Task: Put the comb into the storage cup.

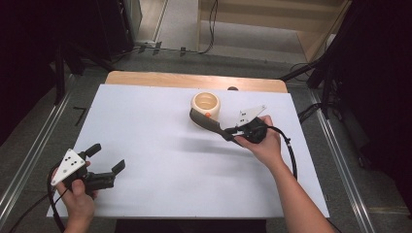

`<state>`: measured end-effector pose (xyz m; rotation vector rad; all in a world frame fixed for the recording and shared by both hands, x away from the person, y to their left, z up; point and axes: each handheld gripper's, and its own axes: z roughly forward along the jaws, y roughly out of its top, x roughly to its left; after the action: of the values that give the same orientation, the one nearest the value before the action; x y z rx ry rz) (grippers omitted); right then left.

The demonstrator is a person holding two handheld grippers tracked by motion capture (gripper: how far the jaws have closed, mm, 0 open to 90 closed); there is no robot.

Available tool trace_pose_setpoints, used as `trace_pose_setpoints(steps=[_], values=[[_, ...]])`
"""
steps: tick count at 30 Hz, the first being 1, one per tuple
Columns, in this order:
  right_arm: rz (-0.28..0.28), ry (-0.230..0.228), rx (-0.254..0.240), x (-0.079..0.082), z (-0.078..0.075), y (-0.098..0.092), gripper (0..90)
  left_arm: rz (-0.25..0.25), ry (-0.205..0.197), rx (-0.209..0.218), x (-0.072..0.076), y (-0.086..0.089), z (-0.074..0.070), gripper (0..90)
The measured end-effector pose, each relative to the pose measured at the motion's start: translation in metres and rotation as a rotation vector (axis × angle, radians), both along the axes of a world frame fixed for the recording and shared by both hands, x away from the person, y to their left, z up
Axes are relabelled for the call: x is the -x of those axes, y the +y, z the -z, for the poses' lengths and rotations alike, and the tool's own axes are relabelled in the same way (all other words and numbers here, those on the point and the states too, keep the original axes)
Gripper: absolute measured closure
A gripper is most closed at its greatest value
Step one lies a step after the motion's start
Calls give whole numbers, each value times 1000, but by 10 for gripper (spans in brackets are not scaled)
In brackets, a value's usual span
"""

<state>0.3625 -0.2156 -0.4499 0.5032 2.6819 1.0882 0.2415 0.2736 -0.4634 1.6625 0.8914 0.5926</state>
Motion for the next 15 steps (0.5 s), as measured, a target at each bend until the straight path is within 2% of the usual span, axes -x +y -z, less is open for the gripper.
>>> trace_pose_setpoints(steps=[1,5,6,9,10,15], values=[[20,-13,-25,4,-1,-2,706,20,4,4,-2,-5,-2,0],[48,-26,-73,9,-3,-6,706,29,8,8,-7,-13,-5,0],[58,-39,-81,13,-4,-7,706,33,11,13,-9,-19,-6,0],[71,-42,-94,17,-4,-8,706,43,12,5,-12,-24,-8,0],[78,-44,-114,20,-4,-8,706,53,17,12,-15,-30,-8,0],[96,-52,-144,25,-3,-10,706,80,24,24,-23,-44,-13,0]])
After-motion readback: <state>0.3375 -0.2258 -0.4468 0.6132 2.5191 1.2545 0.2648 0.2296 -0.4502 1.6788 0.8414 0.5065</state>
